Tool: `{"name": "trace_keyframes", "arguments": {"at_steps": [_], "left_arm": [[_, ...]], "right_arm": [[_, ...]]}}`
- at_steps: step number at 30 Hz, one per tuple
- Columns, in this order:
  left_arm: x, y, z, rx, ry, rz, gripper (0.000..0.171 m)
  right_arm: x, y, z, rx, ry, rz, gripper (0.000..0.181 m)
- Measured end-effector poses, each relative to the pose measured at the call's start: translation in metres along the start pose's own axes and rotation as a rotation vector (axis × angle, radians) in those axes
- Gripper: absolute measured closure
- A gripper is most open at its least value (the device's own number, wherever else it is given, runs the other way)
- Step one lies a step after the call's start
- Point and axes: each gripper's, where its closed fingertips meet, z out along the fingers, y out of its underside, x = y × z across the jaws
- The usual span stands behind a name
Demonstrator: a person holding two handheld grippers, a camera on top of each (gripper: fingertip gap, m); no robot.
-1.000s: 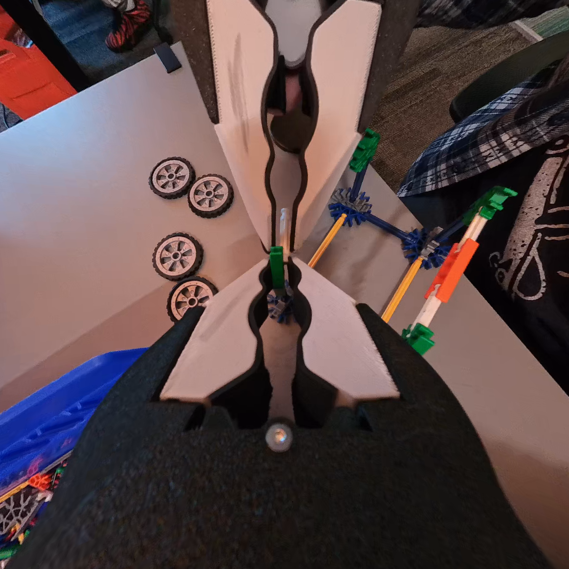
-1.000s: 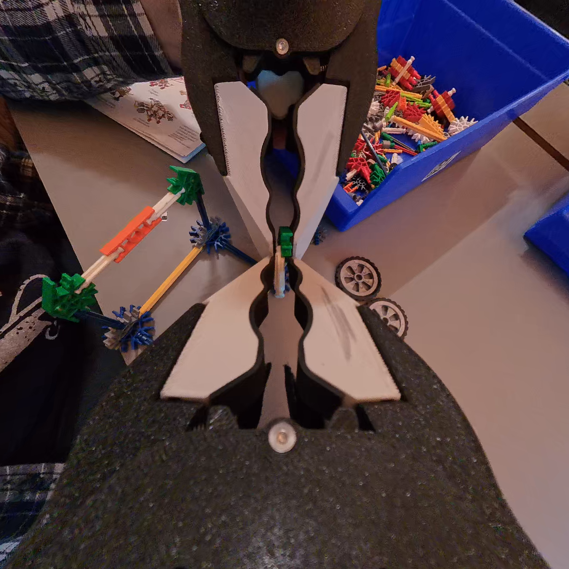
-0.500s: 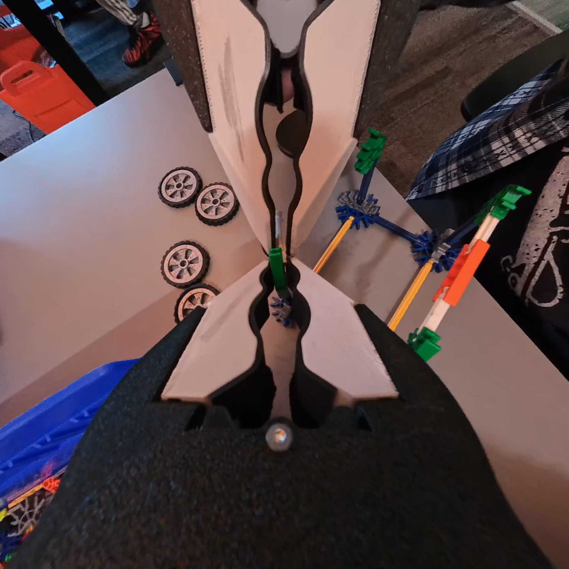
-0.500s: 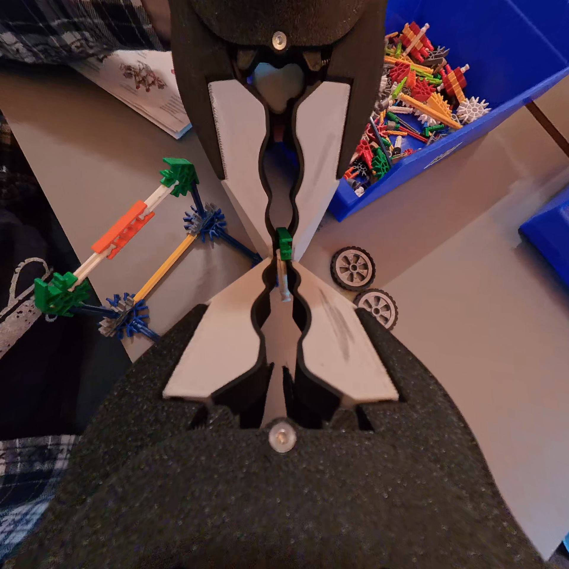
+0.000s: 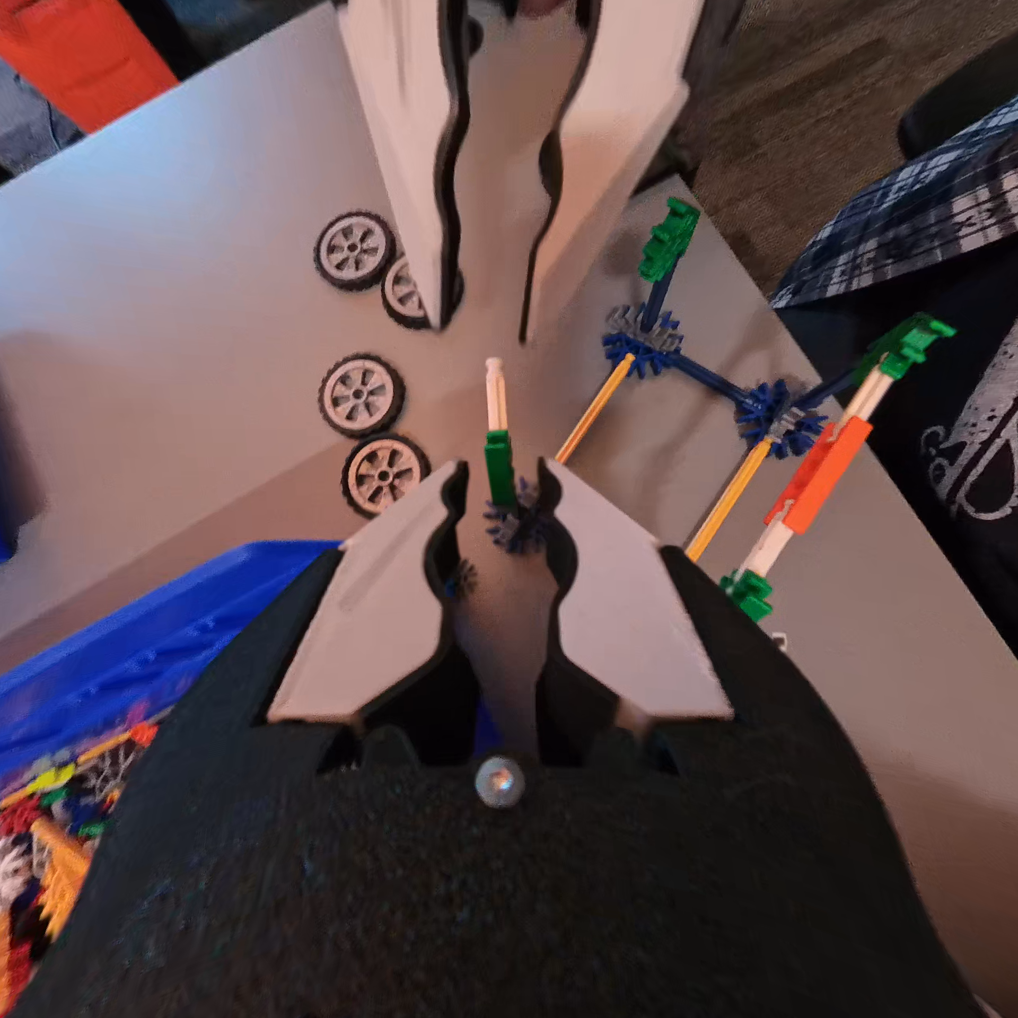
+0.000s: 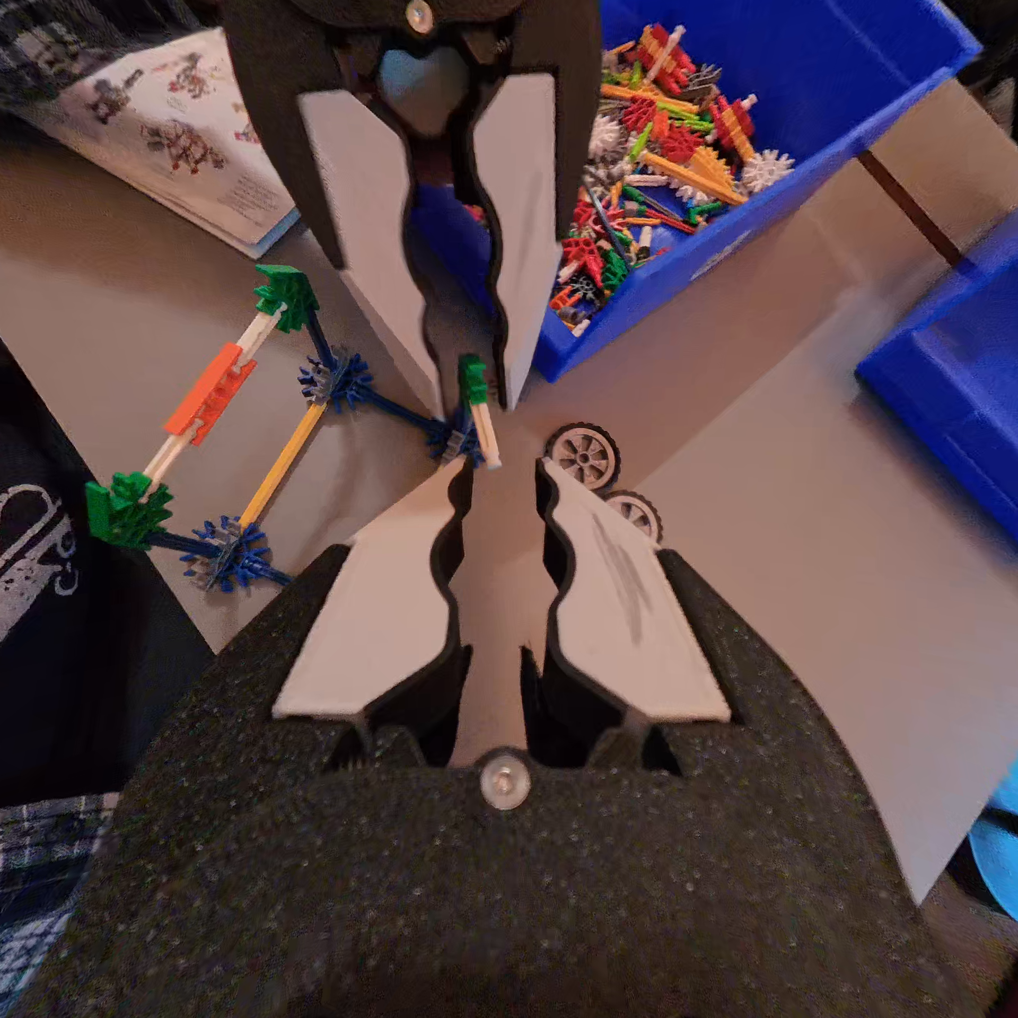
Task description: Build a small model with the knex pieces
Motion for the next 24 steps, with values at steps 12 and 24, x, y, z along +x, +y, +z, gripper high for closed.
{"name": "trace_keyframes", "arguments": {"at_steps": [12,24], "left_arm": [[-0.061,0.032,-0.132,-0.005,-0.407,-0.116,0.138],[-0.096,0.136,-0.15,-0.396,-0.524,-0.257,0.146]], "right_arm": [[0.016,0.022,-0.029,0.182,0.08,0.177,0.16],[0.016,0.048,-0.007,0.197,0.075,0.248,0.16]]}}
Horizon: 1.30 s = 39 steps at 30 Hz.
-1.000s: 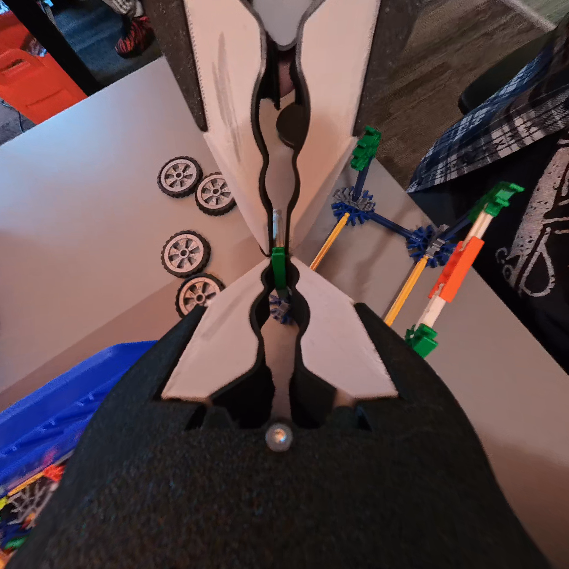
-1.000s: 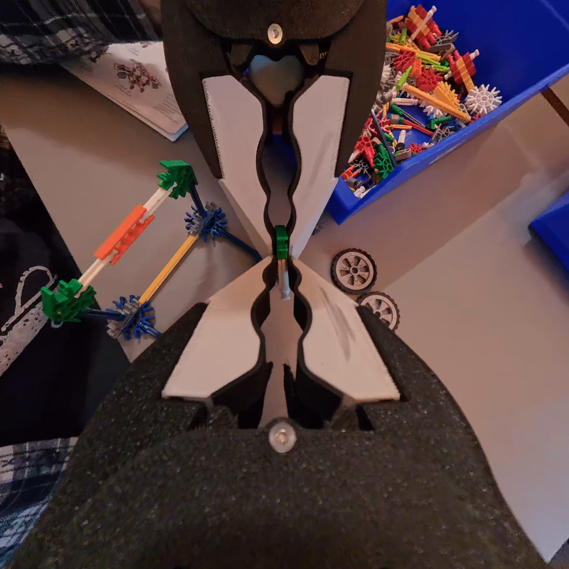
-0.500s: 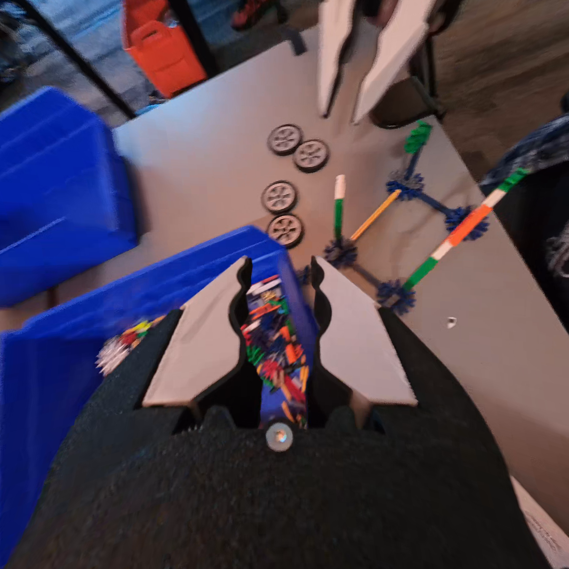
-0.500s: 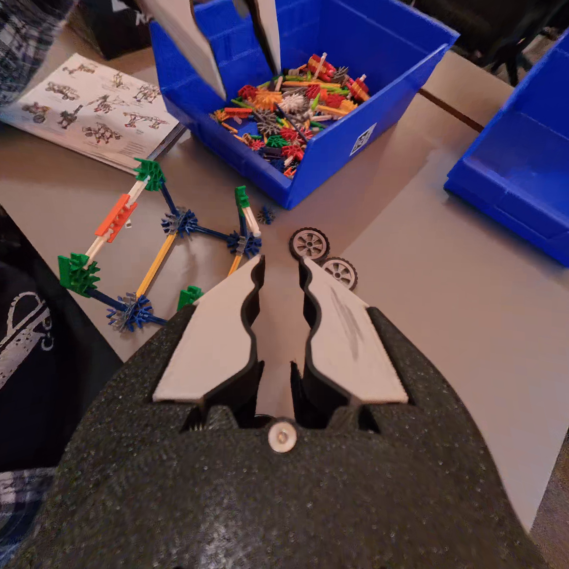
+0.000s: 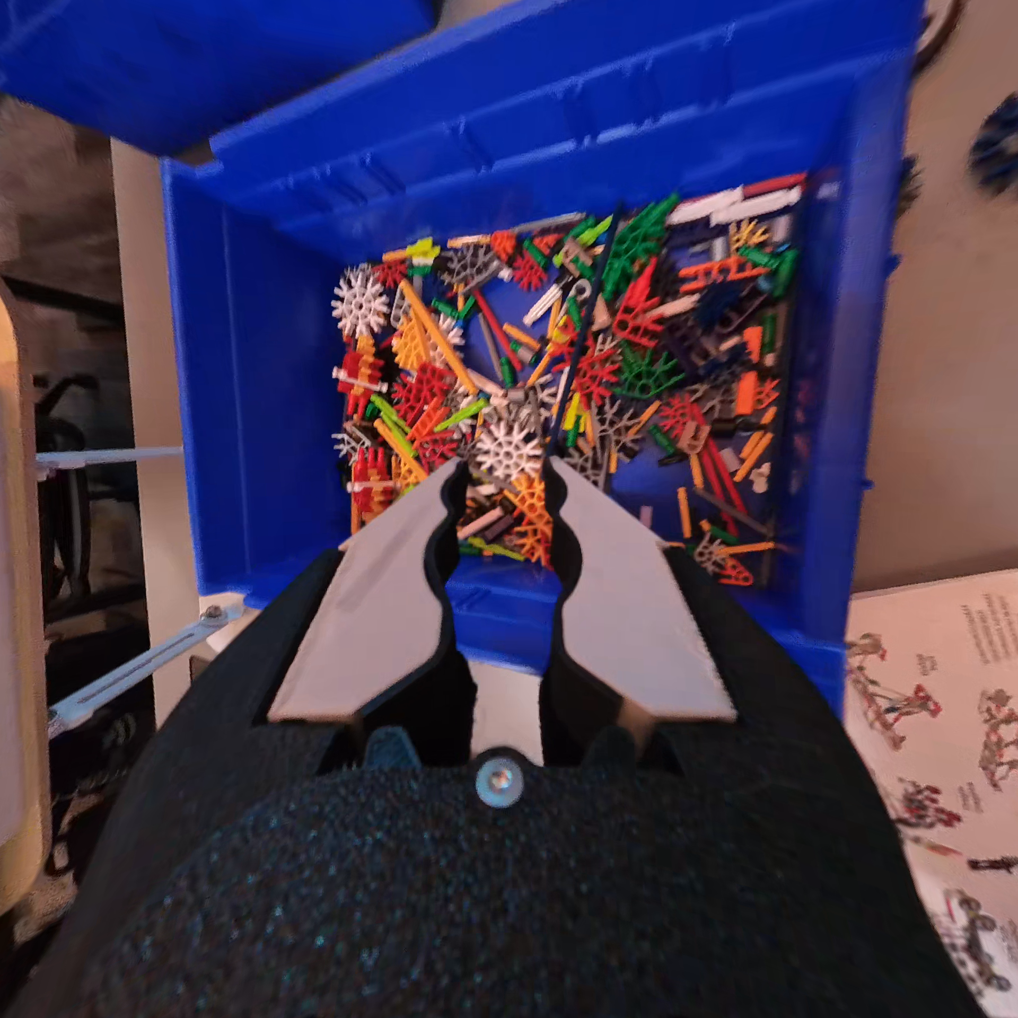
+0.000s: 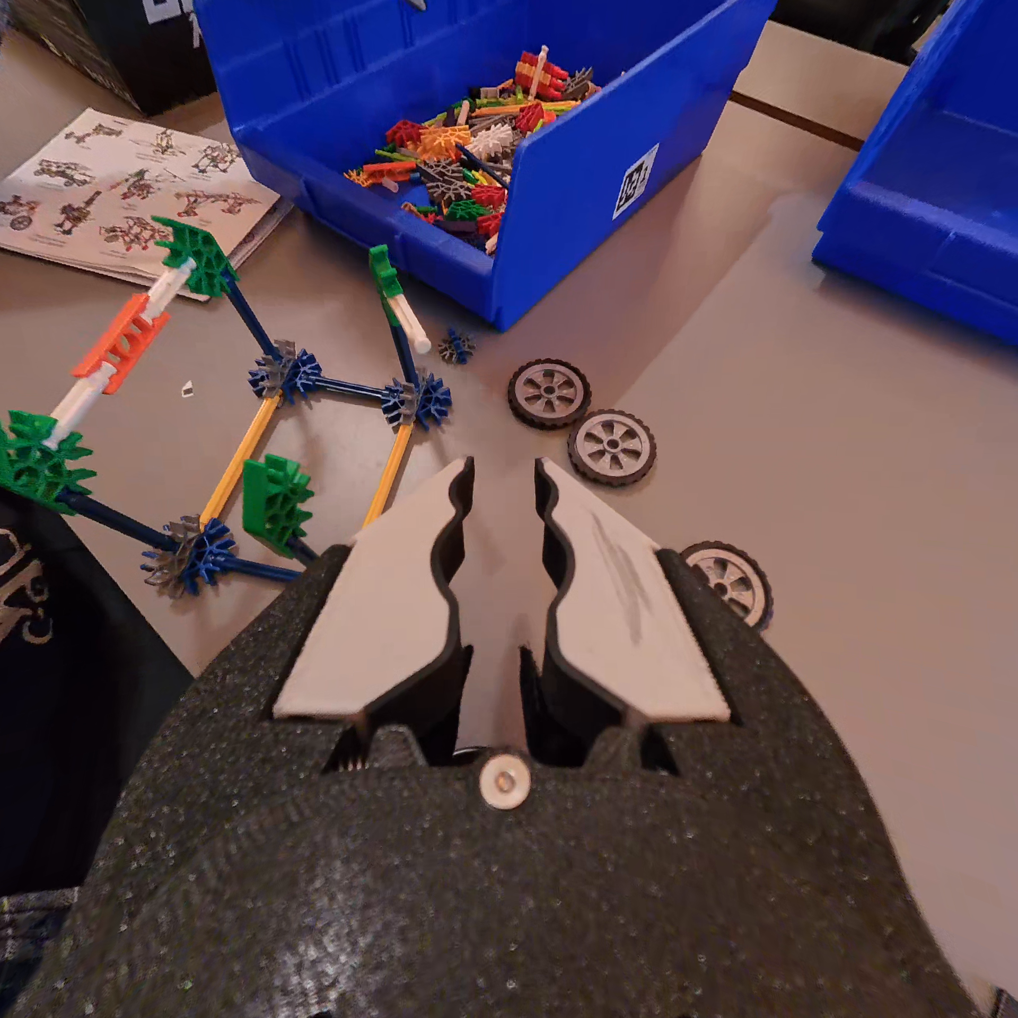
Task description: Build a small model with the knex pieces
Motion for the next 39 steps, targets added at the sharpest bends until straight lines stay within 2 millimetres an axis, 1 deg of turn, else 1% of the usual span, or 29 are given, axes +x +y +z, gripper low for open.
{"name": "trace_keyframes", "arguments": {"at_steps": [2,4,6,8,11,13,14,16,18,20,22,23,25,27,28,30,34,36,39], "left_arm": [[-0.007,0.01,0.003,-0.062,0.015,-0.002,0.146],[-0.006,0.016,0.005,-0.115,0.077,-0.002,0.144],[-0.008,0.023,0.009,-0.182,0.098,0.019,0.145],[0.001,0.028,0.014,-0.251,0.176,0.043,0.147],[0.029,0.037,0.019,-0.387,0.324,0.086,0.153],[0.045,0.043,0.023,-0.488,0.392,0.117,0.158],[0.05,0.047,0.025,-0.544,0.413,0.135,0.157],[0.052,0.059,0.029,-0.675,0.41,0.16,0.157],[0.06,0.067,0.032,-0.755,0.453,0.172,0.155],[0.063,0.071,0.036,-0.802,0.464,0.172,0.154],[0.068,0.07,0.04,-0.807,0.49,0.156,0.154],[0.067,0.071,0.041,-0.82,0.483,0.146,0.153],[0.067,0.067,0.044,-0.801,0.48,0.133,0.16],[0.062,0.069,0.046,-0.818,0.446,0.117,0.159],[0.064,0.066,0.048,-0.796,0.453,0.13,0.163],[0.073,0.058,0.049,-0.741,0.507,0.119,0.168],[0.066,0.057,0.049,-0.696,0.469,0.108,0.167],[0.062,0.049,0.045,-0.628,0.457,0.083,0.168],[0.059,0.027,0.035,-0.466,0.462,0.025,0.168]], "right_arm": [[0.0,0.005,0.003,-0.009,-0.005,0.006,0.16],[0.001,0.009,0.006,-0.013,-0.008,0.012,0.16],[0.0,0.013,0.009,-0.017,-0.018,0.02,0.16],[-0.001,0.018,0.013,-0.025,-0.026,0.028,0.16],[-0.001,0.024,0.016,-0.039,-0.034,0.04,0.16],[-0.001,0.023,0.016,-0.03,-0.035,0.037,0.16],[-0.001,0.023,0.016,-0.029,-0.037,0.042,0.16],[-0.001,0.022,0.016,-0.027,-0.037,0.045,0.16],[-0.001,0.022,0.015,-0.021,-0.032,0.042,0.16],[-0.002,0.022,0.014,-0.017,-0.034,0.04,0.16],[-0.003,0.022,0.013,-0.012,-0.036,0.037,0.16],[-0.004,0.022,0.012,-0.009,-0.038,0.037,0.16],[-0.004,0.022,0.011,-0.001,-0.043,0.041,0.16],[-0.004,0.022,0.009,0.006,-0.049,0.045,0.16],[-0.004,0.021,0.008,0.011,-0.05,0.047,0.16],[-0.003,0.021,0.007,0.02,-0.053,0.053,0.16],[-0.001,0.021,0.003,0.037,-0.048,0.061,0.16],[0.0,0.021,0.001,0.043,-0.044,0.061,0.16],[0.0,0.018,-0.002,0.065,-0.038,0.052,0.16]]}}
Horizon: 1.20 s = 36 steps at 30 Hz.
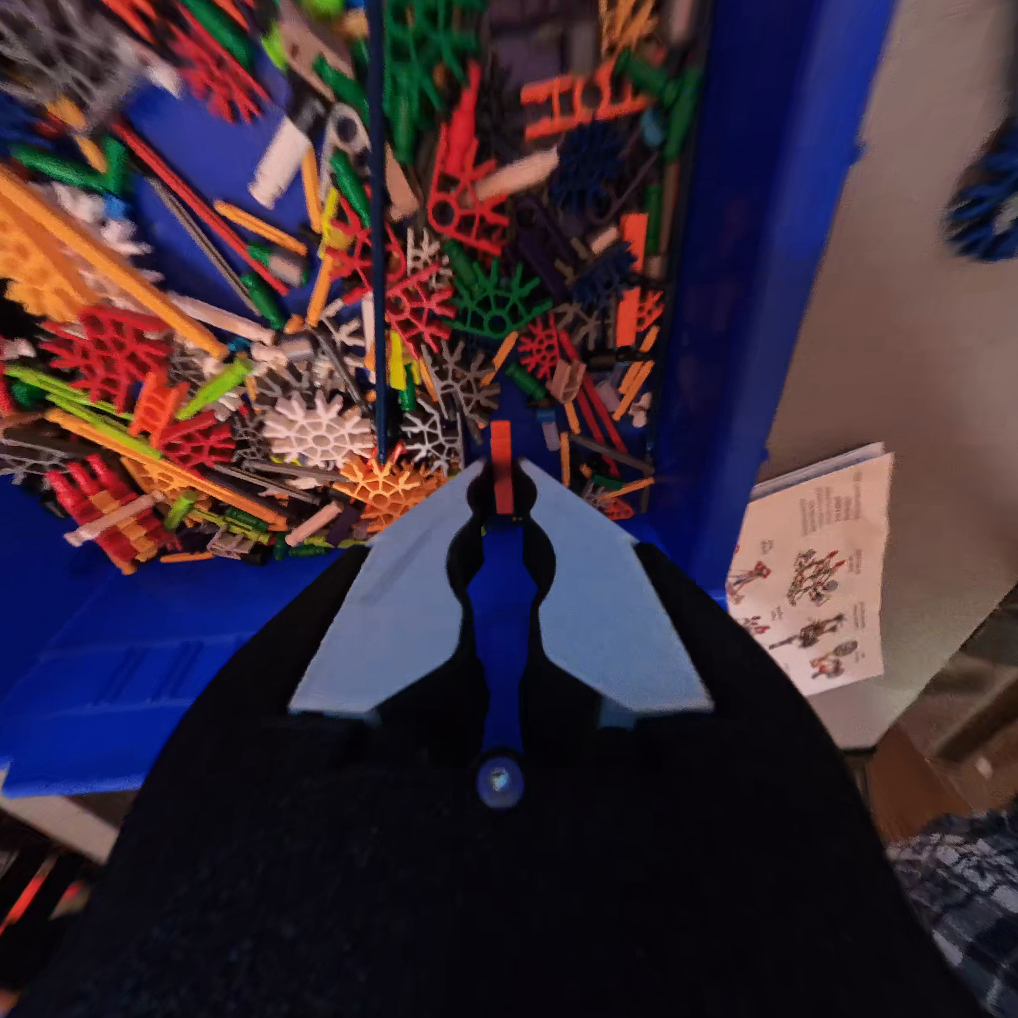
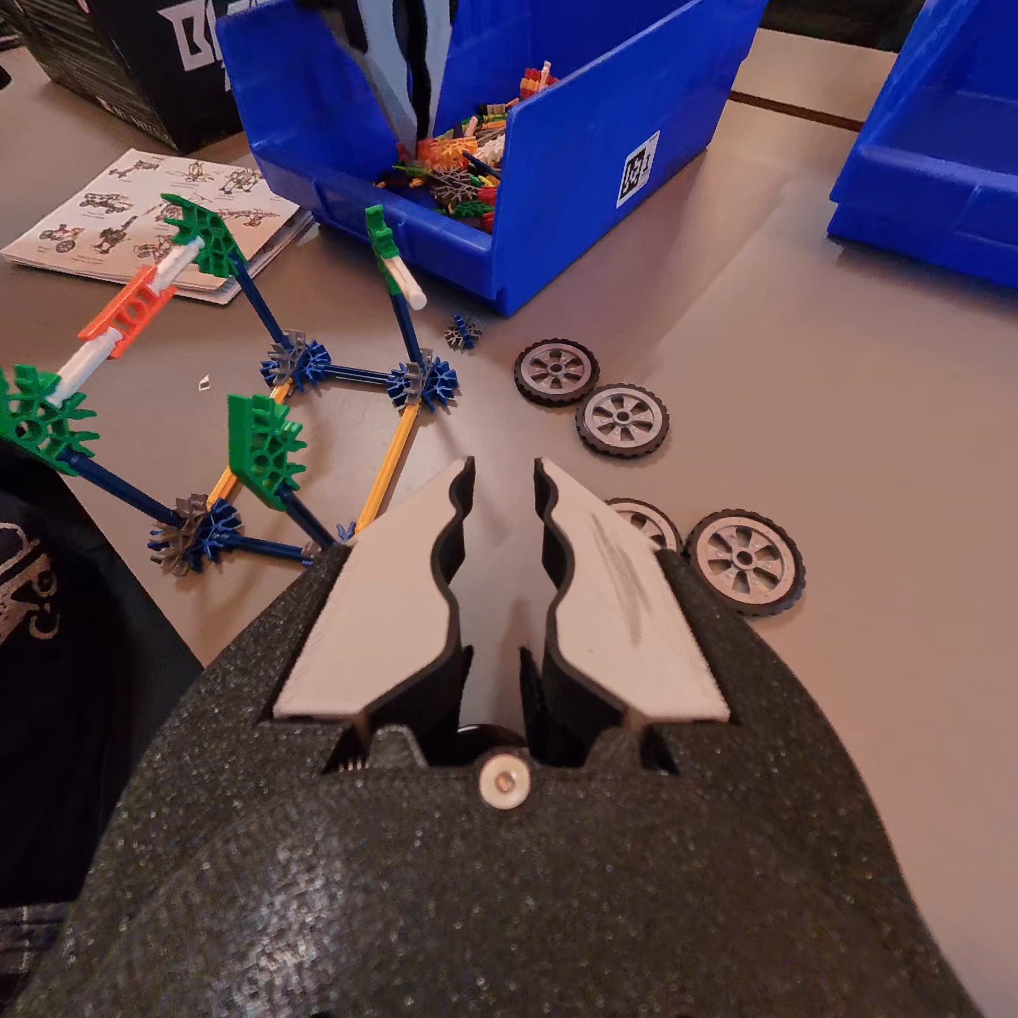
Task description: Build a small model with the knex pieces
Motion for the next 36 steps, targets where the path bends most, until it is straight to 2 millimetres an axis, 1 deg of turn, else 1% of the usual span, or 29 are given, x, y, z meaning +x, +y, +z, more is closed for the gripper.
{"name": "trace_keyframes", "arguments": {"at_steps": [2,4,6,9,11,13,16,18,20,22,23,25,27,29,30,33,36], "left_arm": [[0.0,-0.013,-0.016,0.134,-0.008,-0.014,0.168],[0.004,-0.03,-0.037,0.298,-0.01,-0.024,0.168],[0.011,-0.05,-0.065,0.492,0.001,-0.033,0.168],[0.026,-0.077,-0.106,0.752,-0.001,-0.024,0.168],[0.049,-0.097,-0.131,0.912,0.023,0.048,0.168],[0.077,-0.114,-0.152,1.05,0.063,0.127,0.168],[0.108,-0.135,-0.172,1.194,0.09,0.177,0.167],[0.125,-0.146,-0.182,1.285,0.128,0.209,0.167],[0.136,-0.152,-0.185,1.335,0.179,0.202,0.167],[0.134,-0.153,-0.19,1.4,0.208,0.168,0.167],[0.137,-0.152,-0.193,1.428,0.256,0.174,0.167],[0.135,-0.15,-0.2,1.51,0.277,0.159,0.168],[0.139,-0.151,-0.199,1.525,0.318,0.17,0.167],[0.14,-0.154,-0.202,1.565,0.323,0.168,0.168],[0.144,-0.155,-0.202,1.571,0.343,0.181,0.167],[0.148,-0.159,-0.205,1.614,0.353,0.186,0.168],[0.149,-0.16,-0.201,1.612,0.371,0.188,0.167]], "right_arm": [[-0.001,-0.003,-0.001,0.01,0.004,-0.012,0.16],[-0.003,-0.014,-0.005,0.04,0.022,-0.03,0.16],[-0.004,-0.033,-0.01,0.088,0.048,-0.058,0.16],[-0.007,-0.073,-0.022,0.182,0.089,-0.11,0.159],[-0.015,-0.102,-0.029,0.246,0.091,-0.146,0.159],[-0.03,-0.127,-0.031,0.283,0.053,-0.178,0.158],[-0.051,-0.15,-0.021,0.301,-0.029,-0.193,0.154],[-0.059,-0.158,-0.013,0.306,-0.077,-0.172,0.153],[-0.063,-0.165,-0.008,0.318,-0.11,-0.151,0.154],[-0.062,-0.169,-0.009,0.337,-0.118,-0.13,0.155],[-0.061,-0.171,-0.01,0.352,-0.124,-0.113,0.157],[-0.054,-0.17,-0.01,0.341,-0.103,-0.086,0.156],[-0.051,-0.17,-0.009,0.338,-0.082,-0.094,0.157],[-0.054,-0.173,-0.009,0.351,-0.115,-0.075,0.157],[-0.056,-0.174,-0.008,0.359,-0.127,-0.067,0.157],[-0.058,-0.179,-0.008,0.388,-0.151,-0.054,0.174],[-0.058,-0.177,-0.01,0.384,-0.166,-0.052,0.176]]}}
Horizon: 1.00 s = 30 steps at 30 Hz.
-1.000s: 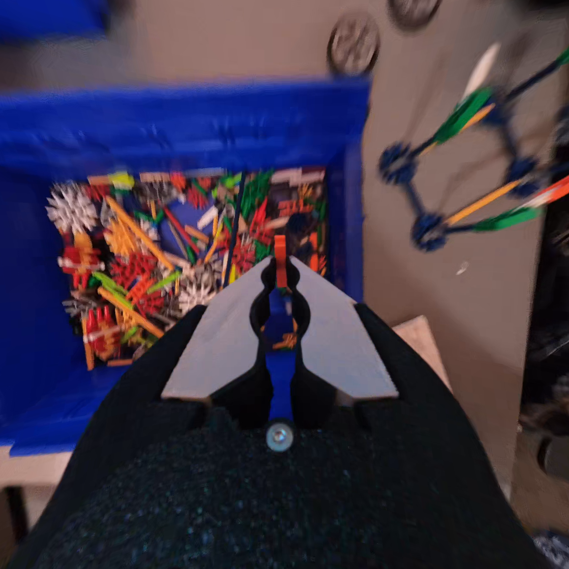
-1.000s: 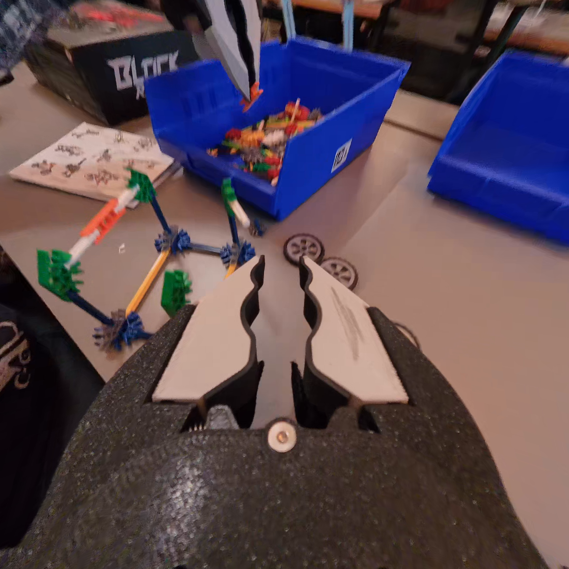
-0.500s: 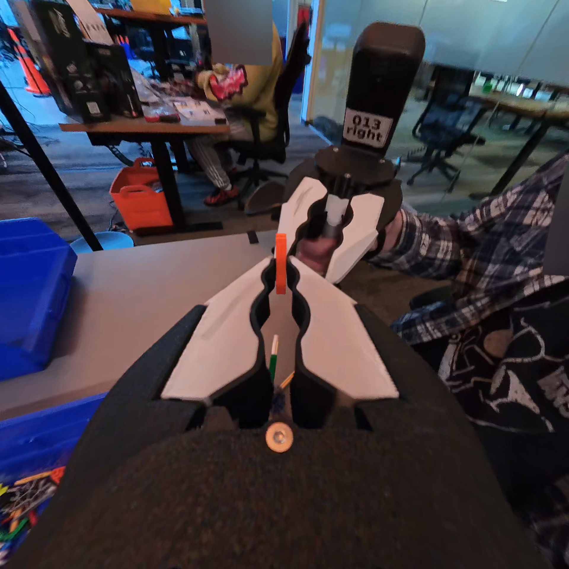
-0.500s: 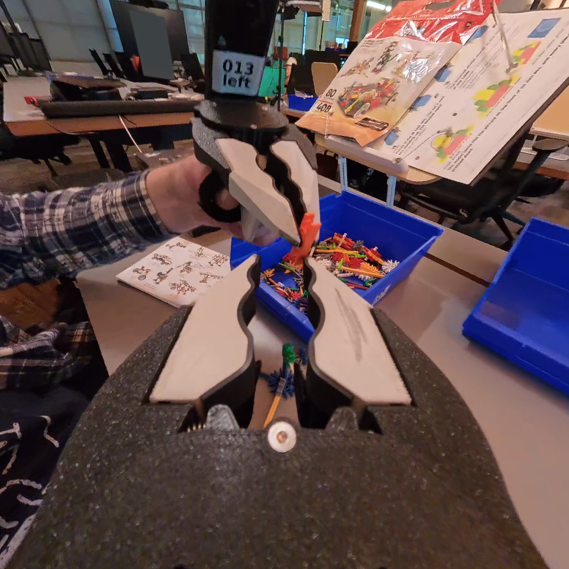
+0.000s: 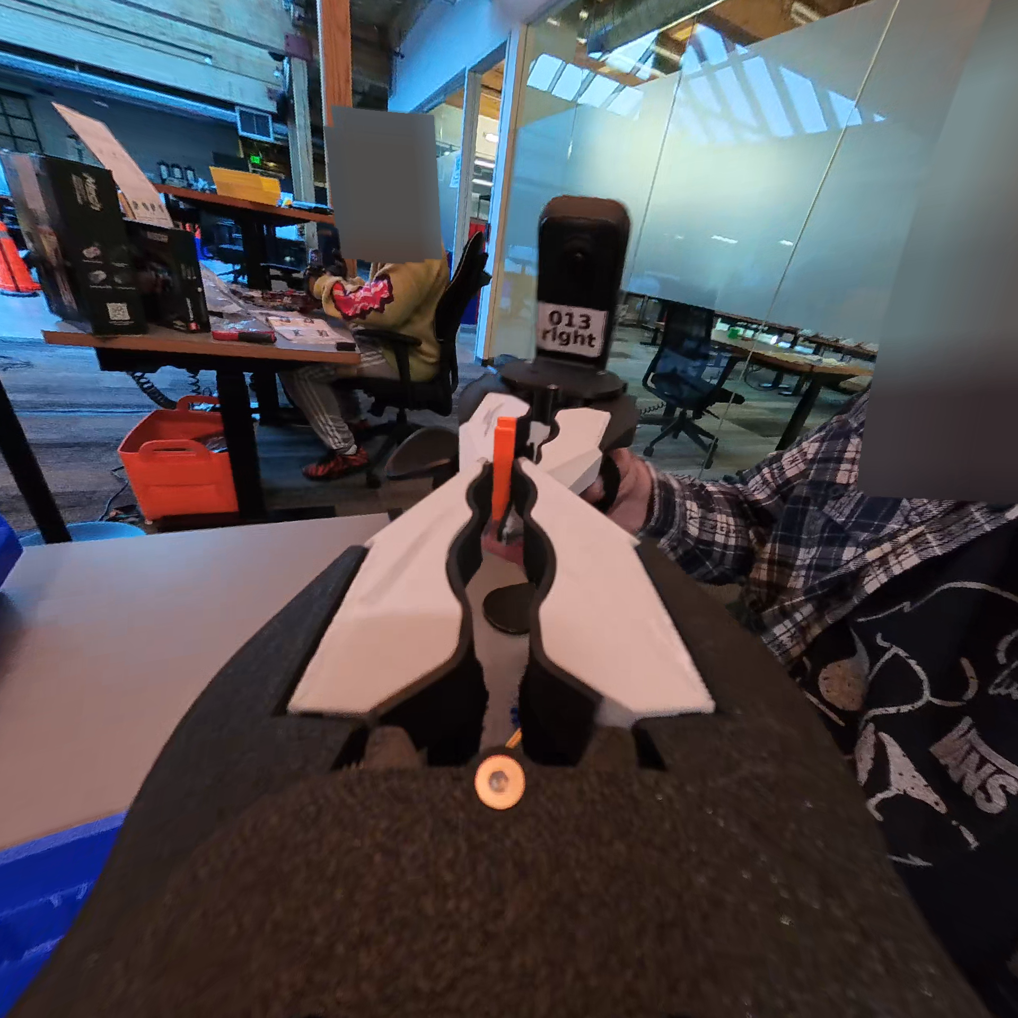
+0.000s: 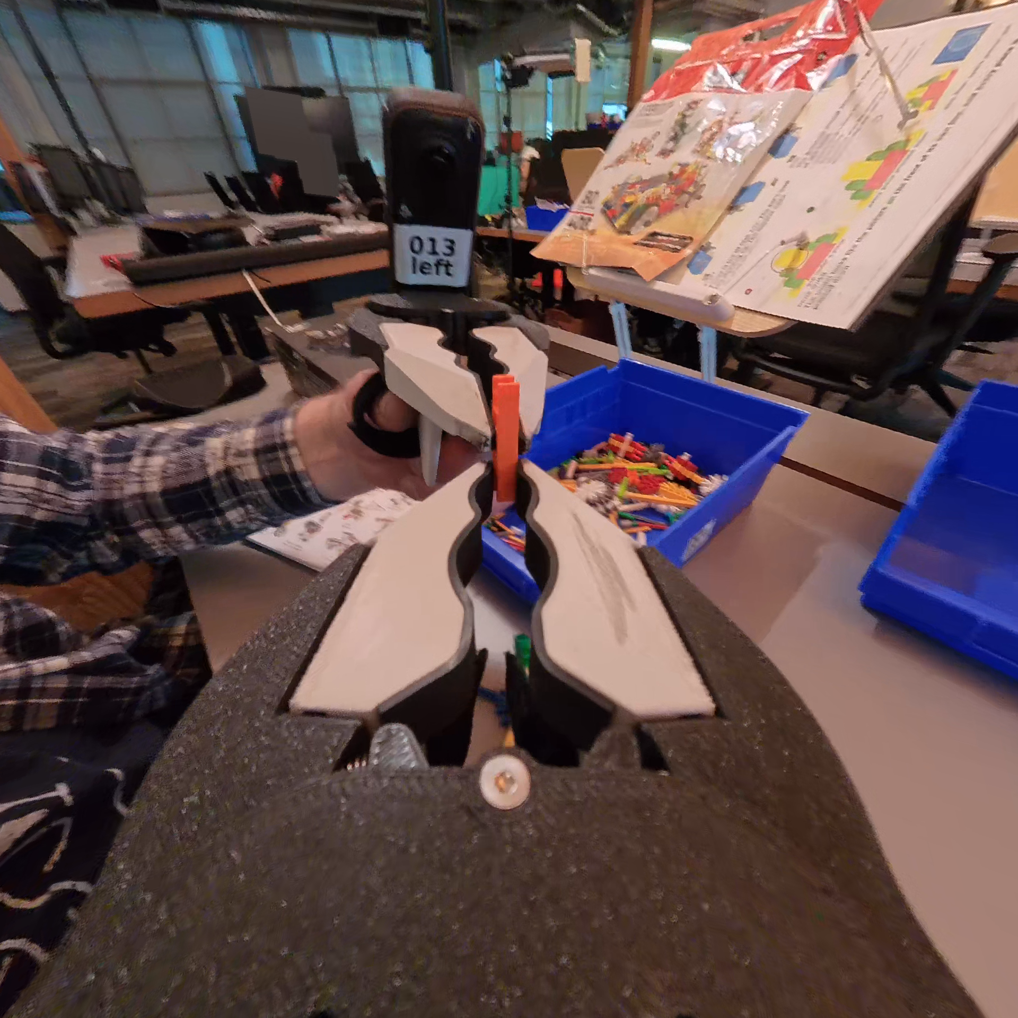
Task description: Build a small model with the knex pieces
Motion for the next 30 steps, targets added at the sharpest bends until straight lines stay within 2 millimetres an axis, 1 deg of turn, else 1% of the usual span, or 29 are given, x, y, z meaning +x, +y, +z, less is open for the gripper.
{"name": "trace_keyframes", "arguments": {"at_steps": [1,4,6,8,9,10,11,13,15,16,17,18,22,24,25,26,27,30], "left_arm": [[-0.001,0.003,0.0,-0.017,-0.005,-0.002,0.166],[-0.001,0.016,0.0,-0.078,0.003,0.031,0.167],[0.001,0.026,0.001,-0.139,0.007,0.067,0.167],[-0.002,0.037,0.0,-0.193,-0.011,0.088,0.167],[-0.004,0.041,-0.001,-0.21,-0.028,0.097,0.162],[-0.007,0.043,-0.003,-0.22,-0.044,0.1,0.156],[-0.007,0.043,-0.004,-0.22,-0.042,0.097,0.154],[-0.004,0.045,-0.004,-0.229,-0.04,0.118,0.154],[-0.003,0.049,-0.001,-0.263,-0.052,0.146,0.154],[0.001,0.052,0.001,-0.28,-0.032,0.153,0.156],[0.001,0.056,0.003,-0.3,-0.032,0.161,0.159],[0.0,0.058,0.004,-0.316,-0.046,0.18,0.166],[0.001,0.054,0.005,-0.266,-0.049,0.181,0.167],[0.001,0.048,0.003,-0.208,-0.043,0.145,0.168],[0.001,0.043,0.003,-0.169,-0.035,0.124,0.168],[0.002,0.04,0.002,-0.133,-0.025,0.104,0.168],[0.004,0.038,0.001,-0.105,-0.004,0.082,0.168],[0.006,0.041,0.0,-0.096,0.016,0.055,0.168]], "right_arm": [[0.003,0.003,-0.001,-0.021,0.021,-0.019,0.176],[0.002,0.013,-0.006,-0.088,0.025,-0.048,0.177],[0.001,0.023,-0.009,-0.148,0.019,-0.071,0.177],[0.002,0.034,-0.013,-0.213,0.025,-0.09,0.177],[0.003,0.038,-0.016,-0.244,0.026,-0.098,0.177],[0.004,0.042,-0.019,-0.278,0.024,-0.104,0.177],[0.006,0.048,-0.022,-0.321,0.031,-0.12,0.177],[0.011,0.058,-0.027,-0.414,0.059,-0.174,0.177],[0.009,0.064,-0.028,-0.469,0.048,-0.213,0.177],[0.01,0.065,-0.029,-0.492,0.057,-0.233,0.177],[0.009,0.066,-0.029,-0.509,0.058,-0.251,0.177],[0.006,0.067,-0.028,-0.519,0.046,-0.261,0.177],[0.005,0.066,-0.029,-0.532,0.056,-0.287,0.176],[0.006,0.058,-0.027,-0.473,0.065,-0.255,0.173],[0.005,0.053,-0.026,-0.426,0.056,-0.225,0.167],[0.003,0.047,-0.025,-0.374,0.039,-0.195,0.167],[0.001,0.043,-0.024,-0.327,0.022,-0.172,0.175],[-0.004,0.044,-0.022,-0.265,-0.023,-0.133,0.177]]}}
